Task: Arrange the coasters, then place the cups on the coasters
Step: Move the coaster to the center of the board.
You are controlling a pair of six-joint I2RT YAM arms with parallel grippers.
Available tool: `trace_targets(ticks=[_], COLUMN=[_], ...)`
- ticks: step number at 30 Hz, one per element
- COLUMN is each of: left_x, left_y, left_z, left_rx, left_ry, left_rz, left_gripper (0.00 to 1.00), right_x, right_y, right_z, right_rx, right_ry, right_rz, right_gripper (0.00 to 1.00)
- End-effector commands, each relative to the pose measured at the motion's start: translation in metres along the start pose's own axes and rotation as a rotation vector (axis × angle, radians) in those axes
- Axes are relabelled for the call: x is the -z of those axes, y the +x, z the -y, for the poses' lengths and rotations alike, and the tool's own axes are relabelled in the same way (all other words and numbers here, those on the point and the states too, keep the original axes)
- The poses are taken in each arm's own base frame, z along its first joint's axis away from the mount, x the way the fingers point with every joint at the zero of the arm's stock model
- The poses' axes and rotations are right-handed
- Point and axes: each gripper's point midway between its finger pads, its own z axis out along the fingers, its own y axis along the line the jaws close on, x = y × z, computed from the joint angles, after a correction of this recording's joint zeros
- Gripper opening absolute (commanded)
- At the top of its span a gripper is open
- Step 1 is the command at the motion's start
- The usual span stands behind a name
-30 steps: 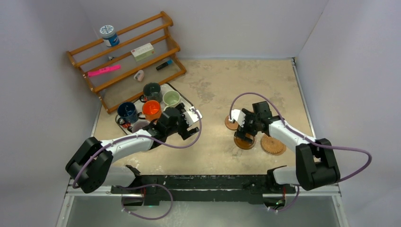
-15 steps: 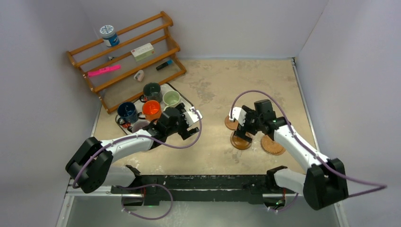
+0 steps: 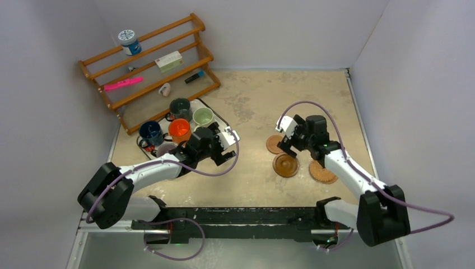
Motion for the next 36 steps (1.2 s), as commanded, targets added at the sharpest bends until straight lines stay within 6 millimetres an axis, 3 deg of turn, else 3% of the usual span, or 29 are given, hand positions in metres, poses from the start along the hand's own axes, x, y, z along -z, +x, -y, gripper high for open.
trace_targets(ticks=[1,11,17,24,27,31,33,36], left_x=[0.003,-0.002,0.0,0.0,-0.001,-0.001,0.0,0.002], left_y=[-0.012,-0.007,-0.009,-0.007,-0.007,-0.006,-0.008,-0.009], left_z=[-0.007,-0.01,-0.017,-0.021,-0.024,-0.032,-0.034,-0.034], left_rx=[-0.002,-0.003,0.001,-0.01,-0.002,0.011,0.018,0.022], left_ry=[-0.022,-0.046,-0.097,-0.123,-0.14,-0.18,-0.19,-0.19], left_rz=[0.049,0.04,0.065,0.07,0.057,0.042,0.044,0.05], left_gripper=[1.0,1.0,1.0,1.0,1.0,1.0,1.0,1.0], right_x=[-0.022,-0.083,-0.118,-0.145,-0.142,-0.116,-0.094,-0.076], right_y=[-0.021,0.004,0.01,0.015,-0.001,-0.047,-0.072,-0.085], right_z=[0.034,0.056,0.1,0.16,0.188,0.217,0.219,0.195], right_rx=[-0.066,-0.106,-0.178,-0.304,-0.37,-0.407,-0.401,-0.361], right_ry=[0.113,0.16,0.327,0.566,0.66,0.71,0.681,0.534], right_rz=[0.078,-0.003,-0.072,-0.142,-0.129,-0.037,0.026,0.017], right_gripper=[0.99,0.99,0.99,0.99,0.99,0.99,0.99,0.99])
